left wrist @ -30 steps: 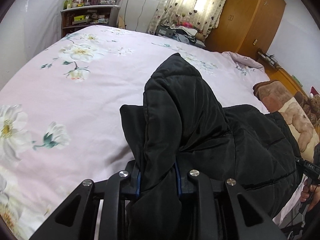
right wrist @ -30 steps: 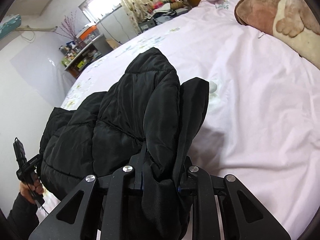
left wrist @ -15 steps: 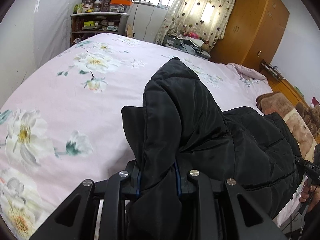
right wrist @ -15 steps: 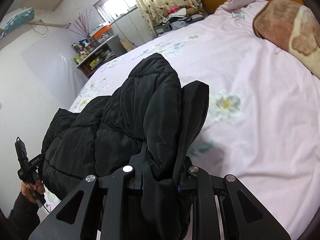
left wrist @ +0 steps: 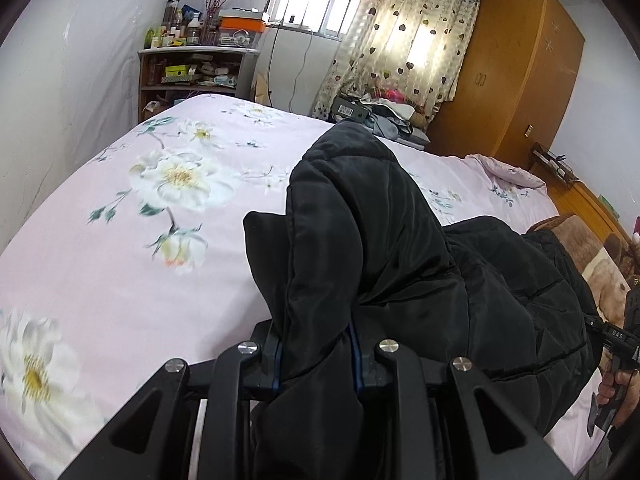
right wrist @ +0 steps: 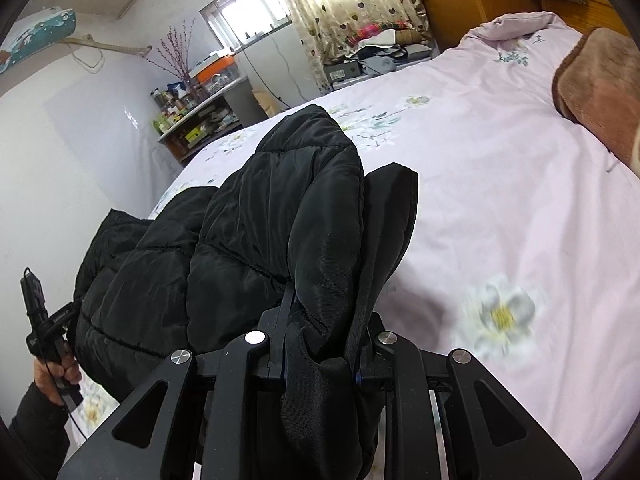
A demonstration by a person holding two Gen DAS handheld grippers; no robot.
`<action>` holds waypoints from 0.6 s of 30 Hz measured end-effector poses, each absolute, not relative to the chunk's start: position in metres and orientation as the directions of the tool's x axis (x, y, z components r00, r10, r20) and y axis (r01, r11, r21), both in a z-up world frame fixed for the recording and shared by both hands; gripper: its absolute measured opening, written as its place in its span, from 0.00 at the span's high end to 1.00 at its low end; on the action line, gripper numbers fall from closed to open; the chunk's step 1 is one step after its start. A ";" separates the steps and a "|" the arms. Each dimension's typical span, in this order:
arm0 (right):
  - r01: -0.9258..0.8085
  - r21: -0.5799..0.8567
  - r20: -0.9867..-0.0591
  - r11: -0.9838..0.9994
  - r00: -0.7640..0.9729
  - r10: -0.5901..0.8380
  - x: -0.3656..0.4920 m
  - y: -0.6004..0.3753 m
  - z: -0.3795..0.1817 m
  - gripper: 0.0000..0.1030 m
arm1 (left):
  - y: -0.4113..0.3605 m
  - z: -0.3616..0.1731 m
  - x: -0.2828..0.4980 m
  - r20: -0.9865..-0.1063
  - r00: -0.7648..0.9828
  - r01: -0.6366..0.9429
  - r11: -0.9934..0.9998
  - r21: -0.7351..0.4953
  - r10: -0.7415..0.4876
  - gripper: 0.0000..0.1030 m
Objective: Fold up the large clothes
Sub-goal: 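Lift the held edge and fold it over the rest of the jacket, then lay the folded edge down and open both grippers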
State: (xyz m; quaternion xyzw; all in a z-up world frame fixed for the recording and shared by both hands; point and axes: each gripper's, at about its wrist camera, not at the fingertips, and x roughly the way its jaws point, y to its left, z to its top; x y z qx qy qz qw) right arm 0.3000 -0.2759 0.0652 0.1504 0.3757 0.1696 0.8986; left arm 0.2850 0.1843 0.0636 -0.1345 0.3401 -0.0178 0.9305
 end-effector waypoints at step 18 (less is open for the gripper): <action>-0.004 0.394 -0.744 0.919 0.587 0.321 0.338 -0.295 -0.017 0.46 | 0.208 -0.035 0.306 -0.731 0.672 -0.173 0.934 -0.312 -0.120 0.49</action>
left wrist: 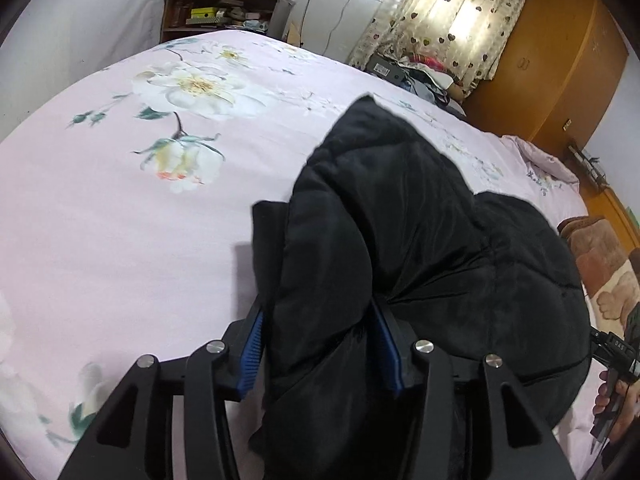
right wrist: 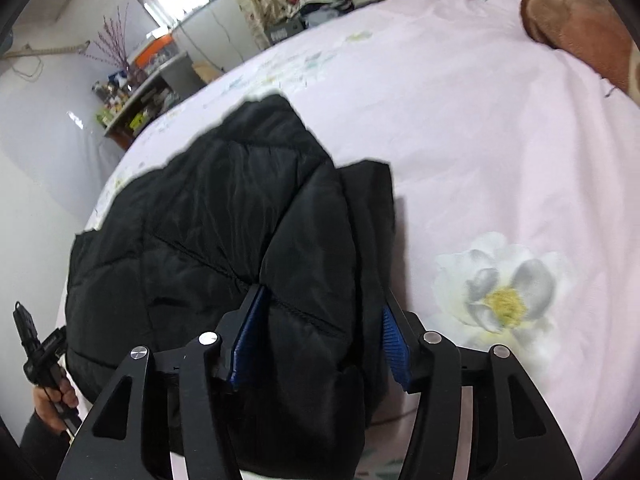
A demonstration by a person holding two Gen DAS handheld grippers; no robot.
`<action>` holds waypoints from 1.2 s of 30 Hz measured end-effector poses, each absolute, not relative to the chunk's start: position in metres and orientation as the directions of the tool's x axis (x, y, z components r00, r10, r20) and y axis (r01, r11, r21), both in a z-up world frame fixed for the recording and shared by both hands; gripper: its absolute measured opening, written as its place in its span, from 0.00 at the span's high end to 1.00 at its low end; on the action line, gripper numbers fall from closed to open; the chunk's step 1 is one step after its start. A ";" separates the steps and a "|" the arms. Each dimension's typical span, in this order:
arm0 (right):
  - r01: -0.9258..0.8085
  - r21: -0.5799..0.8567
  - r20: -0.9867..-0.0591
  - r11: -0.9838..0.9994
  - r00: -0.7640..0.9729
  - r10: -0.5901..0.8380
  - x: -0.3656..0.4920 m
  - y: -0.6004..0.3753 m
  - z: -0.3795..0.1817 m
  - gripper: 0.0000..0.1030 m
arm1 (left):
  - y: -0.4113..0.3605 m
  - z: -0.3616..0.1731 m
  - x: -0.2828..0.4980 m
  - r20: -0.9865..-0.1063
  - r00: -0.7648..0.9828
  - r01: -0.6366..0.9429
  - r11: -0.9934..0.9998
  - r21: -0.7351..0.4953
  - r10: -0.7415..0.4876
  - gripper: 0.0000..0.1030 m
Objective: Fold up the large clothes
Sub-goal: 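Lay the folded edge down and open both grippers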
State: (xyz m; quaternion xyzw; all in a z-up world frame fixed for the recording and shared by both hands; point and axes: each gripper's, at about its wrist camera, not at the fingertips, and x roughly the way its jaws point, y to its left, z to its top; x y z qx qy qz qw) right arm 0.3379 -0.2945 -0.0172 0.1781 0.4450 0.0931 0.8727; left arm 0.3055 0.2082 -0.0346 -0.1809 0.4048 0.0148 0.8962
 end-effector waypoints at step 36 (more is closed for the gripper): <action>-0.093 0.143 -0.749 0.985 0.640 0.169 0.204 -0.224 0.039 0.46 | 0.116 0.027 0.182 -0.729 0.681 -0.051 0.988 -0.147 -0.073 0.42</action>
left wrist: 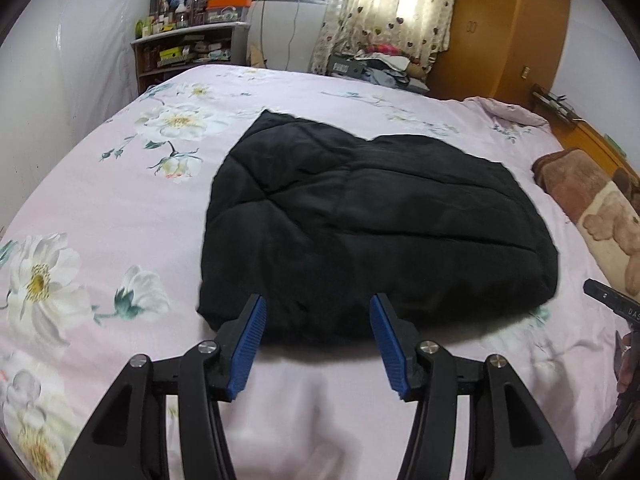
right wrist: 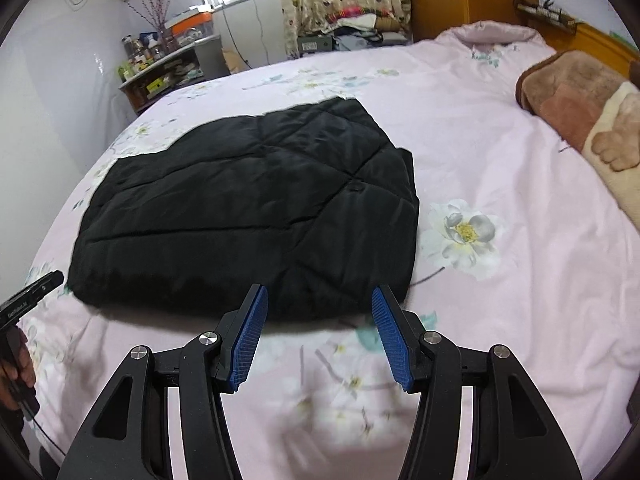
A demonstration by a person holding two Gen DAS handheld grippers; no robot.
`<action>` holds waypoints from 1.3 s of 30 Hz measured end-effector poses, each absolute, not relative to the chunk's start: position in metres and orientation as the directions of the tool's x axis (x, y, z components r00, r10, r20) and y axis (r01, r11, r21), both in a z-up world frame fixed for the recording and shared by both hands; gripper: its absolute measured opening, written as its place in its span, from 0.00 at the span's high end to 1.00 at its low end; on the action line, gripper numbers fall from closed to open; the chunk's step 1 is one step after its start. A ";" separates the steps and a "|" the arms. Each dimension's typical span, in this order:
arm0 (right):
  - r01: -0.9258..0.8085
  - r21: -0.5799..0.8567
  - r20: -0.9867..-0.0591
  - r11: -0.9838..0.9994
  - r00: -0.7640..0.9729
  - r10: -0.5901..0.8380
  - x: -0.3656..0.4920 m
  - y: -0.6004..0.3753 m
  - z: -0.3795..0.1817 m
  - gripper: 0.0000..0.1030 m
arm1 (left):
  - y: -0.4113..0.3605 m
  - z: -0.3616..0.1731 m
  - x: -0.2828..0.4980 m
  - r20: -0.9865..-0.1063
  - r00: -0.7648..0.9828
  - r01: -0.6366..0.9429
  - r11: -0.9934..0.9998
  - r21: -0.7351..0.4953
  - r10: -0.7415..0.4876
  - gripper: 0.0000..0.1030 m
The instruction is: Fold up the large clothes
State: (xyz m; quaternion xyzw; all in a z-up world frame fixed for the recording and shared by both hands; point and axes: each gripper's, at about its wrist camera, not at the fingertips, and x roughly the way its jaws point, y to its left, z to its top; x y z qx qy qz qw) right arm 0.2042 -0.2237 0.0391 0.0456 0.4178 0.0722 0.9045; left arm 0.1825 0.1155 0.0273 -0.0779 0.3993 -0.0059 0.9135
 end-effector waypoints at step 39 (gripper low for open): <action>-0.215 -0.016 -0.622 0.976 0.767 0.159 -0.095 -0.120 0.107 0.47 | 0.015 0.091 -0.085 -0.691 0.715 0.043 0.992 -0.115 -0.111 0.30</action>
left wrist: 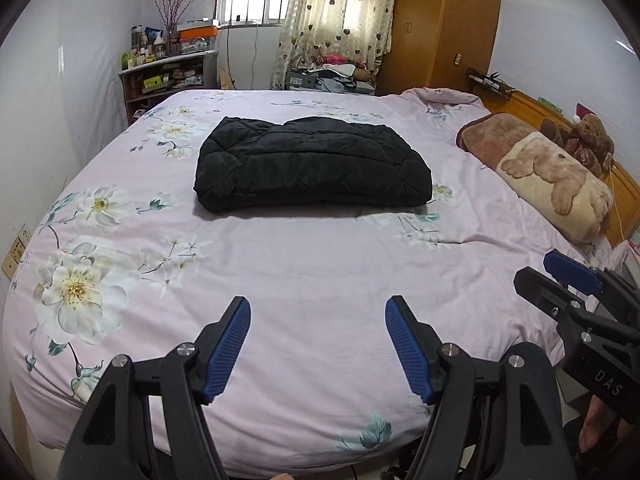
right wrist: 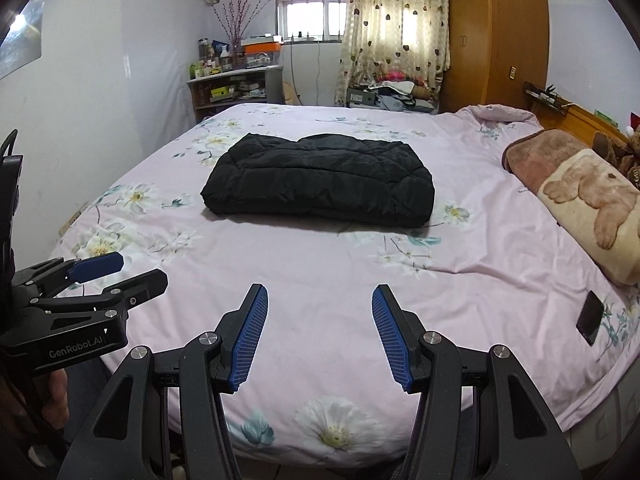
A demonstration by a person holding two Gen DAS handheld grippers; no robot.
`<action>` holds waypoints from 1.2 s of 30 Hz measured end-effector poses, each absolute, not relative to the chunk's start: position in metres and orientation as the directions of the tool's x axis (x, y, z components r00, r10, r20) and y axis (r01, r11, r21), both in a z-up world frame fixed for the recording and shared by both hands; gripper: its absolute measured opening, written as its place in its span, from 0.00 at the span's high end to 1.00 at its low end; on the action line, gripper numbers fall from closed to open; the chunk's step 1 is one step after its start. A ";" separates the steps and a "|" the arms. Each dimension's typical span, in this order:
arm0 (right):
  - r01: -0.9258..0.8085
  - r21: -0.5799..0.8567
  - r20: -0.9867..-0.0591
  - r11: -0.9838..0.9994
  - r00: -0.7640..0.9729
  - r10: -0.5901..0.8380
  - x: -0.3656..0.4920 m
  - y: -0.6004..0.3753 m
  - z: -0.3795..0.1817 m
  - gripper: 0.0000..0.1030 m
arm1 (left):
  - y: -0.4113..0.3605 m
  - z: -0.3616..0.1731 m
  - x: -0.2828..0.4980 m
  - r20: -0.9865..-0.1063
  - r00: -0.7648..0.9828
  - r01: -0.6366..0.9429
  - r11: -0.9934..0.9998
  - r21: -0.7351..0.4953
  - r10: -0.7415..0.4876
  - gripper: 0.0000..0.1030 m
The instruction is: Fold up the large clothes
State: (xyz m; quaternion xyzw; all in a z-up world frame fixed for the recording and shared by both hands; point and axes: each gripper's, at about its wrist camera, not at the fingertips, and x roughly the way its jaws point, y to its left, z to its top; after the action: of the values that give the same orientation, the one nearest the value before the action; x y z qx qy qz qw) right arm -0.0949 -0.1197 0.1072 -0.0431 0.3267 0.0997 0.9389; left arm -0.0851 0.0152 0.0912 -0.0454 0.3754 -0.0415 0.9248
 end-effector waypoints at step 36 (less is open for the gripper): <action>-0.207 -0.031 -0.640 0.978 0.755 0.139 -0.094 -0.120 0.101 0.47 | 0.018 0.085 -0.084 -0.702 0.700 0.032 0.987 -0.156 -0.133 0.30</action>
State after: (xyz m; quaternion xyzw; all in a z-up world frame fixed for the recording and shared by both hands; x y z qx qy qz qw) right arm -0.0943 -0.1198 0.1014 -0.0501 0.3373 0.0926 0.9355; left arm -0.0835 0.0182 0.0850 -0.0661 0.3849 -0.0449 0.9195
